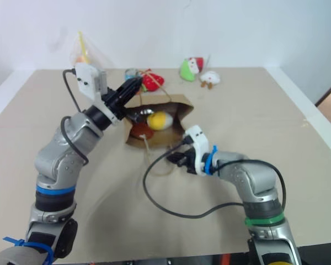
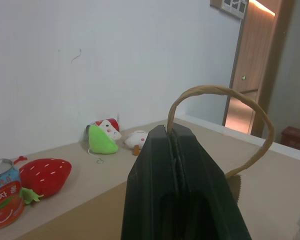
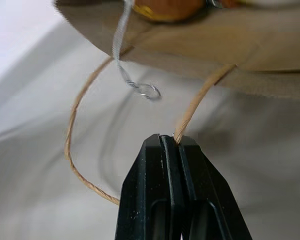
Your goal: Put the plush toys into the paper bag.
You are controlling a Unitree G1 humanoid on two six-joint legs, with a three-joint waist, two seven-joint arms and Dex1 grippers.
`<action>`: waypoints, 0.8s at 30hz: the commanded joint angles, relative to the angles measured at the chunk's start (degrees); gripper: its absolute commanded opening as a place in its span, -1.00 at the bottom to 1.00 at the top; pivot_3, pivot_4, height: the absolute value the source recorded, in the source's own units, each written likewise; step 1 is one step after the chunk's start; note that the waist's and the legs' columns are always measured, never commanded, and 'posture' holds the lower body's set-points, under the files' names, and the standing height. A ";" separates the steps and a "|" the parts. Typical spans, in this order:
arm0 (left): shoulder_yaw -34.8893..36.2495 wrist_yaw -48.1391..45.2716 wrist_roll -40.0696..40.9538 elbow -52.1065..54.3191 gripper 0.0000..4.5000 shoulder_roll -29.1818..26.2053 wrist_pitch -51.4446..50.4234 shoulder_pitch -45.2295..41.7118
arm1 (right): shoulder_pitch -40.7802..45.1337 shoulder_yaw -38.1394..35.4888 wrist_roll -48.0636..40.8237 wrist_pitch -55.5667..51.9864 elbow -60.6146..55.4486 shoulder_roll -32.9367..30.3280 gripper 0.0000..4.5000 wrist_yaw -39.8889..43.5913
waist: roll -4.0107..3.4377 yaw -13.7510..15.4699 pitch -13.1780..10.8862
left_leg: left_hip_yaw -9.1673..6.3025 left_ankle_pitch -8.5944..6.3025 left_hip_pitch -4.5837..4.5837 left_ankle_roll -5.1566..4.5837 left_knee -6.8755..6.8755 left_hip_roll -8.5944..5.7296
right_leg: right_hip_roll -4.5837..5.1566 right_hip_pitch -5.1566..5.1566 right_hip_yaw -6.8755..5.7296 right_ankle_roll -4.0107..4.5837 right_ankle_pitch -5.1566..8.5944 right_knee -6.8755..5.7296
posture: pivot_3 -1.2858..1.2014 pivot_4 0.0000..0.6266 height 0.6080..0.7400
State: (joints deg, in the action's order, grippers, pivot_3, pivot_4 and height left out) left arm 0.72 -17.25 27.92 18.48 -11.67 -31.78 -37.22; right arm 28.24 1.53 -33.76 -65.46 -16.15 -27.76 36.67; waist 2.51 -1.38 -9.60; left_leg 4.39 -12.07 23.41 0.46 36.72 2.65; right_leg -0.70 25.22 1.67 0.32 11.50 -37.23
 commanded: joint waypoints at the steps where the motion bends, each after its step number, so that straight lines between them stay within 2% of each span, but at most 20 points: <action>1: 0.38 -0.87 -0.52 1.31 -1.00 -0.86 1.07 -1.56 | 4.80 -3.97 -3.41 2.39 -3.96 -2.80 -0.91 3.46 | 0.00 -0.01 0.00 | 0.00 0.00 0.00 0.00 0.00 -0.01 | 0.01 0.00 0.00 0.00 0.00 0.00 | 0.03 -0.52 1.00; 7: 3.20 -4.57 1.72 -0.65 -1.00 -4.45 -0.17 -5.38 | 11.98 -9.88 -10.14 -1.88 -4.69 -5.62 -0.91 4.96 | 0.00 0.00 0.00 | 0.00 0.00 0.02 0.00 0.00 0.00 | -0.01 0.02 -0.02 0.00 0.00 0.00 | 0.03 -0.52 1.00; 14: 7.77 -11.18 12.71 -2.75 -1.00 -10.01 -9.91 -10.04 | 20.88 -18.14 -19.36 -16.44 -2.32 -5.85 -0.91 -0.95 | 0.00 0.00 -0.01 | -0.02 0.00 0.06 0.00 -0.07 0.02 | 0.00 0.06 -0.04 0.03 0.02 0.04 | 0.03 -0.52 1.00; 16: 8.35 -11.40 14.83 -3.63 -1.00 -10.40 -12.64 -10.28 | 24.19 -19.73 -18.96 -22.77 0.05 -5.29 -0.91 -3.88 | 0.00 -0.01 -0.01 | 0.00 0.00 0.09 0.00 -0.07 0.05 | 0.03 0.07 -0.03 0.03 0.02 0.05 | 0.03 -0.52 1.00; 20: 6.68 -12.90 13.68 -4.78 -1.00 -11.49 -12.84 -8.56 | 25.53 -18.65 -17.73 -24.03 1.64 -5.57 -0.91 -5.94 | 0.00 -0.02 -0.01 | 0.02 0.00 0.08 0.00 -0.06 0.06 | 0.08 0.07 -0.02 0.03 0.02 0.04 | 0.03 -0.52 1.00; 24: 4.36 -13.54 8.98 -6.52 -1.00 -12.36 -9.63 -6.42 | 23.57 -13.89 -14.66 -21.41 1.78 -5.10 -0.91 -7.43 | -0.01 -0.04 -0.01 | 0.01 0.00 0.09 0.00 -0.07 0.02 | 0.07 0.07 -0.02 0.03 0.02 0.05 | 0.03 -0.52 1.00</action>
State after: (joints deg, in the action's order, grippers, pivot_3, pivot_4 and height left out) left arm 6.64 -30.01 40.75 12.74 -23.19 -44.80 -44.97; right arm 52.52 -15.27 -50.50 -89.39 -13.97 -32.86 30.66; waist 2.50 -1.41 -9.61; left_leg 4.42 -12.08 23.48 0.46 36.63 2.66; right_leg -0.65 25.30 1.67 0.35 11.52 -37.18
